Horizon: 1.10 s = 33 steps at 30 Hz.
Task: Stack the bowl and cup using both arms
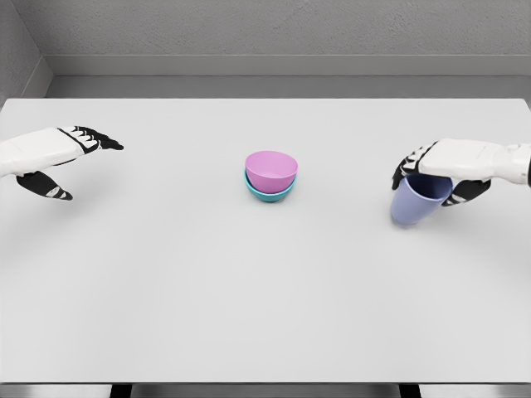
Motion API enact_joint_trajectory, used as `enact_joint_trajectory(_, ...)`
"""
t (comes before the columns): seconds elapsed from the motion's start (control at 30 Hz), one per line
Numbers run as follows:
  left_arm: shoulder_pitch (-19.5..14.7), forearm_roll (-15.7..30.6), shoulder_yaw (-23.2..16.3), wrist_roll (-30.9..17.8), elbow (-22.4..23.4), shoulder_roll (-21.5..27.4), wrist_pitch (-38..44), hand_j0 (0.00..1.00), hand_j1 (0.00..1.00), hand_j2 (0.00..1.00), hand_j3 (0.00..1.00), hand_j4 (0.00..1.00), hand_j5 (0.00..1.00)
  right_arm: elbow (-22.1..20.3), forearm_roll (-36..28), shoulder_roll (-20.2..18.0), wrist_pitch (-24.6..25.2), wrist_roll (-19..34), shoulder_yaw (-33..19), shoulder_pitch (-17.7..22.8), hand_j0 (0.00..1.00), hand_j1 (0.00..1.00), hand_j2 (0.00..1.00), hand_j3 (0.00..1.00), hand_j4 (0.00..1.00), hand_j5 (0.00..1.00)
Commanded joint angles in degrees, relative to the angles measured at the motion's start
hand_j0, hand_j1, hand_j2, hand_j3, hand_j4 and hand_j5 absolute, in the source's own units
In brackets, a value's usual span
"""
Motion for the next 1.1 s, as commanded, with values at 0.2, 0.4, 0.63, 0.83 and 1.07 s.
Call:
enact_joint_trajectory(0.2, 0.00, 0.35, -0.01, 0.03, -0.01, 0.07, 0.11, 1.00, 1.00, 1.00, 1.00, 1.00, 1.00, 0.10, -0.31, -0.16, 0.10, 0.11, -2.50, -0.35, 0.61, 0.61, 0.61, 0.61, 0.61, 0.61)
enact_joint_trajectory(0.4, 0.00, 0.35, -0.01, 0.03, -0.10, 0.07, 0.11, 1.00, 1.00, 1.00, 1.00, 1.00, 1.00, 0.02, -0.31, -0.08, 0.10, 0.11, -4.17, -0.35, 0.61, 0.61, 0.61, 0.61, 0.61, 0.61)
enact_joint_trajectory(0.63, 0.00, 0.27, -0.01, 0.03, -0.18, 0.07, 0.11, 1.00, 1.00, 1.00, 1.00, 1.00, 1.00, 0.19, -0.31, 0.63, 0.10, 0.11, -4.61, -1.84, 0.61, 0.61, 0.61, 0.61, 0.61, 0.61)
enact_joint_trajectory(0.83, 0.00, 0.27, -0.01, 0.03, -0.18, 0.07, 0.11, 1.00, 1.00, 1.00, 1.00, 1.00, 1.00, 3.44, -0.04, 3.97, 0.10, 0.11, -4.52, -4.13, 0.60, 0.60, 0.60, 0.60, 0.60, 0.60)
enact_joint_trajectory(1.07, 0.00, 0.27, -0.01, 0.03, -0.18, 0.07, 0.11, 1.00, 1.00, 1.00, 1.00, 1.00, 1.00, 5.64, -0.04, 6.16, 0.10, 0.11, -4.17, -6.15, 0.59, 0.59, 0.59, 0.59, 0.59, 0.59)
